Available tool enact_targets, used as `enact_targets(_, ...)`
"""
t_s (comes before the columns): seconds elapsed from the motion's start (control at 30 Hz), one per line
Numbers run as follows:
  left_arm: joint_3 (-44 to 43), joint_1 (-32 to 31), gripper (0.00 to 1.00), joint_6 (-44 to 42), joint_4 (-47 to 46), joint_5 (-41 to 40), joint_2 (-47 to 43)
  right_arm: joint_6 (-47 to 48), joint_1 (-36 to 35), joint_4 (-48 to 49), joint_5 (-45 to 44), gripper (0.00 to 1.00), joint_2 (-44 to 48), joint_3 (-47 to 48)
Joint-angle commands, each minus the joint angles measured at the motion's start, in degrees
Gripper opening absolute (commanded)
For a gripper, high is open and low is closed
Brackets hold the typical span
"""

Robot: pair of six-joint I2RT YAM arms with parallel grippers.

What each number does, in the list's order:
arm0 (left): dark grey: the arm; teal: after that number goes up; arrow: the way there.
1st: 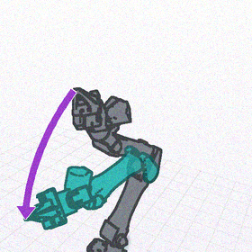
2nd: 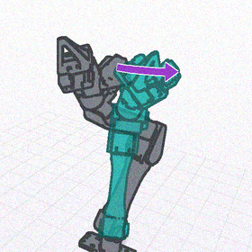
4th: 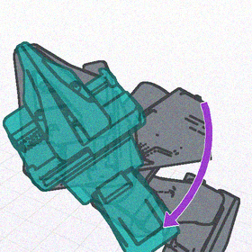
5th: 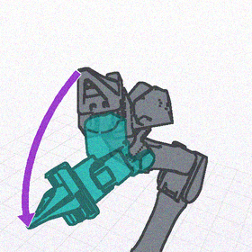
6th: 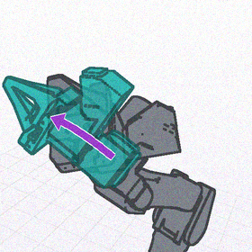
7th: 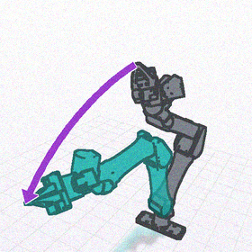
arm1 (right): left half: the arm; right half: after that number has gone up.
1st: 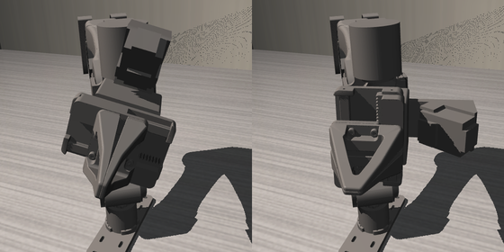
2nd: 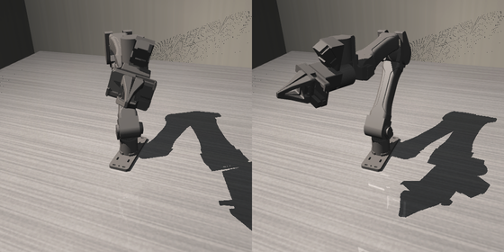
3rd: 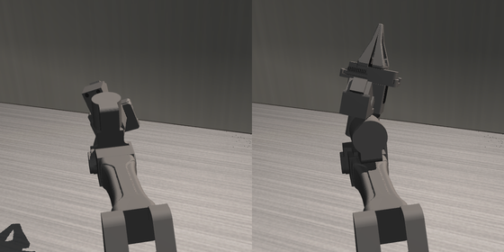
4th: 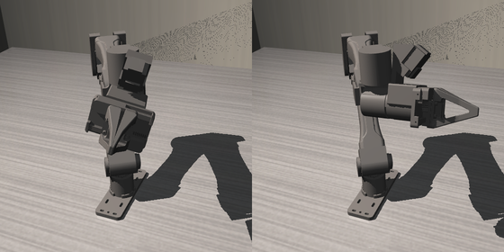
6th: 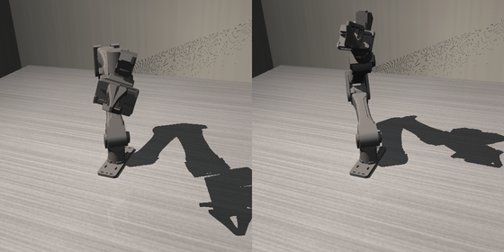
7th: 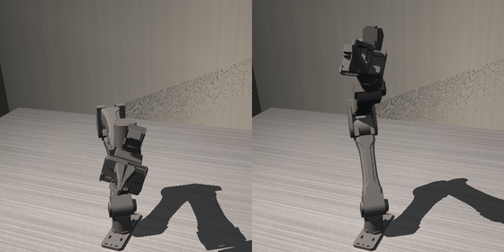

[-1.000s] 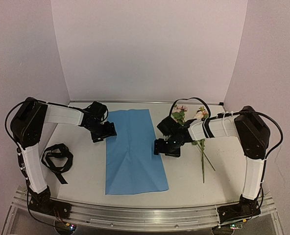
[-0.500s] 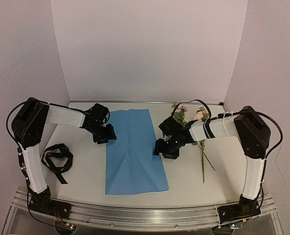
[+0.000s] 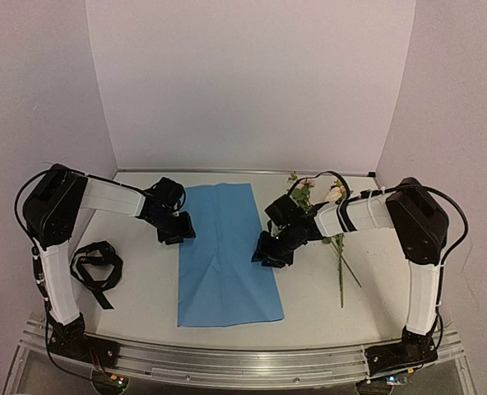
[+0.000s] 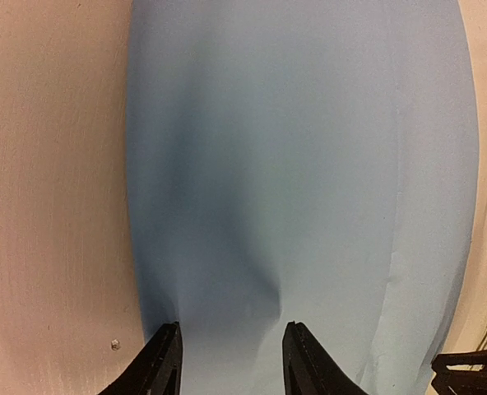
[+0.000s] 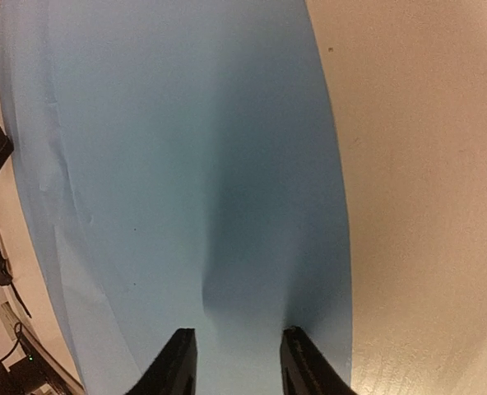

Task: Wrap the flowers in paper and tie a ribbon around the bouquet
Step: Pick up the corner of the folded wrapping paper from the center of the board.

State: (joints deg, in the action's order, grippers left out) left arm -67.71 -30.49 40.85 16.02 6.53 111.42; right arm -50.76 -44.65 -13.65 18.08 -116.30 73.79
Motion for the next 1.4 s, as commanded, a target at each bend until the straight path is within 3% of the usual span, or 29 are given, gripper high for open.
enact_targets(0.0, 0.83, -0.36, 0.42, 0.64, -1.07, 0.92, 1.17, -0.36, 0.54, 0.76, 0.22, 0.32, 2.02, 1.83)
enact_targets(0.17, 1.24, -0.36, 0.42, 0.65, -0.87, 0.54, 1.21, -0.41, 1.14, -0.59, -1.85, 0.58, 12.47, -9.21)
enact_targets(0.3, 1.83, -0.4, 0.42, 1.28, -0.78, 0.51, 1.47, -2.83, 1.08, 0.04, -0.45, 0.64, 18.82, -19.05)
enact_targets(0.47, 2.6, -0.35, 0.42, 1.91, -1.06, 0.89, 1.38, -8.94, 0.15, 6.84, 3.83, 0.62, 23.81, -29.77)
enact_targets(0.9, 5.06, -0.36, 0.43, 2.4, -1.43, 0.12, -0.47, -21.19, -8.6, 20.86, 6.81, 0.59, 27.92, -43.04)
enact_targets(1.37, 4.6, -0.36, 0.43, 2.42, -1.27, -0.02, -0.34, -20.81, -10.66, 28.33, 6.28, 0.57, 22.93, -46.6)
